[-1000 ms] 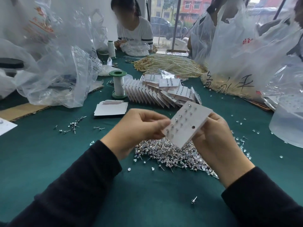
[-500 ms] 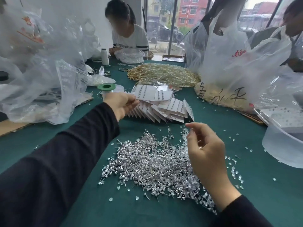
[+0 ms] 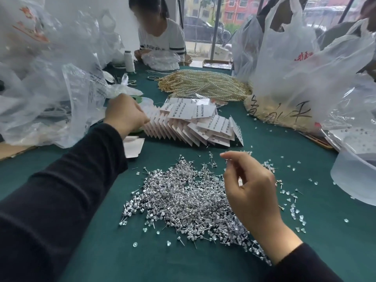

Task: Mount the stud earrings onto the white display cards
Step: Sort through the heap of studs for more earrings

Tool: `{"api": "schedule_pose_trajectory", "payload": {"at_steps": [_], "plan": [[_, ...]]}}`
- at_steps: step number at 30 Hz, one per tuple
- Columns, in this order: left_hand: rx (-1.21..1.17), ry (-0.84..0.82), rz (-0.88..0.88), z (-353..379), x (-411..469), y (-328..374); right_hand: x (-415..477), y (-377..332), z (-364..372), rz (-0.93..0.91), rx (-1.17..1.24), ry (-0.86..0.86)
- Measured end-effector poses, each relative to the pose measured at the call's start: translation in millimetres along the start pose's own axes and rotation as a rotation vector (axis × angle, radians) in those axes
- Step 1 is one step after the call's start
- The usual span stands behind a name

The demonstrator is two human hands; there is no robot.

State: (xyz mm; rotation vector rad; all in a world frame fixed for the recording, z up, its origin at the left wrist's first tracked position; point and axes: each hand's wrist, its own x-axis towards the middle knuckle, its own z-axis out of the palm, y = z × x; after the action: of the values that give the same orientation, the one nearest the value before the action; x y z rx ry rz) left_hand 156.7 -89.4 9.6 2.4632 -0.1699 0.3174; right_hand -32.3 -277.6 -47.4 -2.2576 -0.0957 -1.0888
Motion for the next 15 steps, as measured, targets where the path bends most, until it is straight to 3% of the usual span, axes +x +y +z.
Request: {"api": "schedule_pose_trajectory", "payload": {"at_steps": [6, 15], "plan": [[0.426, -0.197, 0.075, 2, -51, -16, -2, -9, -1, -0.039, 0.014, -0.068], [0.413, -0.198, 0.005, 8, -65, -8, -4, -16, -8, -0.065, 0.002, -0.059]]}}
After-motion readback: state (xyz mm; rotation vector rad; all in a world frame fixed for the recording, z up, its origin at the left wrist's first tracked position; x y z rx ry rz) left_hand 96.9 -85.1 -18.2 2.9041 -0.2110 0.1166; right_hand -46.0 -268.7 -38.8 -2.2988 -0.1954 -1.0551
